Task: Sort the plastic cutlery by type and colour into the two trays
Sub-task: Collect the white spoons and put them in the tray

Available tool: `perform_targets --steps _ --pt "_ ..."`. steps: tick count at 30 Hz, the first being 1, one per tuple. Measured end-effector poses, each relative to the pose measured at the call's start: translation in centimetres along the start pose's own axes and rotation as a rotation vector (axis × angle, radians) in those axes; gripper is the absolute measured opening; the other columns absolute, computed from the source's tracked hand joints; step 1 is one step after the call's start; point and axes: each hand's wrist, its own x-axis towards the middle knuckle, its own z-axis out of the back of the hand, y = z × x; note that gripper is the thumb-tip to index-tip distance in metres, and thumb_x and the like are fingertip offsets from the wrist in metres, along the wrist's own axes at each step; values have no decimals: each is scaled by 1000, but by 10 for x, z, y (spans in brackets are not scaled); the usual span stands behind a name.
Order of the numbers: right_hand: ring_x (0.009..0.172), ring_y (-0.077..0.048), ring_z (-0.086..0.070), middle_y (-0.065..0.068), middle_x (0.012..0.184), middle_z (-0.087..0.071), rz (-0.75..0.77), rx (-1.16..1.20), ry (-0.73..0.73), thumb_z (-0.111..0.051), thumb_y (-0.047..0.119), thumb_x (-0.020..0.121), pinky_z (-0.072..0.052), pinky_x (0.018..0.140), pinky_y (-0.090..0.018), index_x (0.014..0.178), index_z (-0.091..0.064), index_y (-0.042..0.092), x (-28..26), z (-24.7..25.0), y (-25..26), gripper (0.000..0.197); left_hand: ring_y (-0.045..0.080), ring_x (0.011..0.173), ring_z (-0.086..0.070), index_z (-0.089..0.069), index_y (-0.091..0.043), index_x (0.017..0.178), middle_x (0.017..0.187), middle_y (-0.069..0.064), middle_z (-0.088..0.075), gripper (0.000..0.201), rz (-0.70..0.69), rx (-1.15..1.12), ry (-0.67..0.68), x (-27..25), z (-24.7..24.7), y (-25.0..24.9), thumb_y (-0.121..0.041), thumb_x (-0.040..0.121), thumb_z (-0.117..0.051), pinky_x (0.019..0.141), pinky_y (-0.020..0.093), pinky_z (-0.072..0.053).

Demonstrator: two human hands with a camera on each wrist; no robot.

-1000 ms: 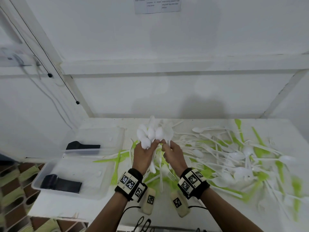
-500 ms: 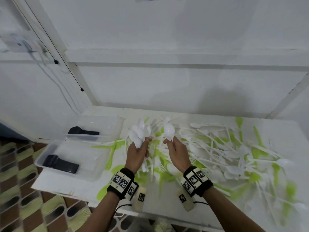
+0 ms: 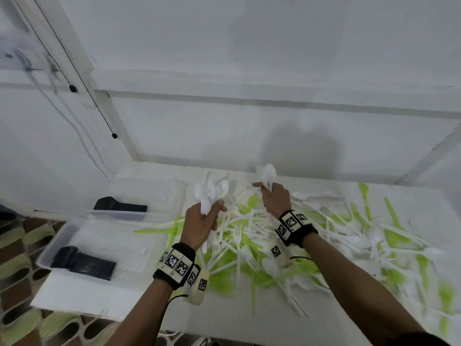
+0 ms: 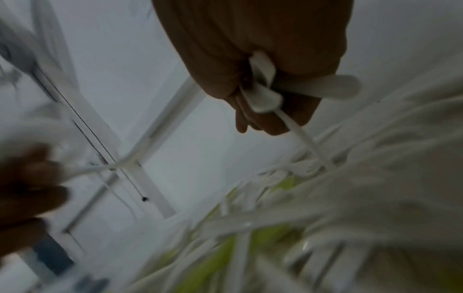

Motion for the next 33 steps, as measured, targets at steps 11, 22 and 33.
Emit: perform_targets --steps 11,22,33 --pt "114 -43 -62 -27 124 -62 -183 -494 -6 -48 19 103 -52 91 -43 134 -57 -2 96 -36 16 39 19 51 -53 -75 -27 78 67 29 -60 29 30 -133 74 7 35 25 -38 100 -60 63 34 -46" --pt "107 -34 -65 -17 113 -67 -209 -627 18 -70 36 91 -50 74 -34 105 -69 0 87 -41 13 39 19 52 -55 -75 -25 80 50 7 -52 32 58 -110 87 14 35 27 -41 100 -57 67 35 -49" --pt "101 -37 -66 -19 109 -68 -294 -545 -74 -63 29 89 -49 71 -34 106 -68 -1 65 -32 -3 35 19 50 -53 -75 -28 78 52 19 -53 31 13 -138 40 26 48 26 -39 102 -57 64 29 -48"
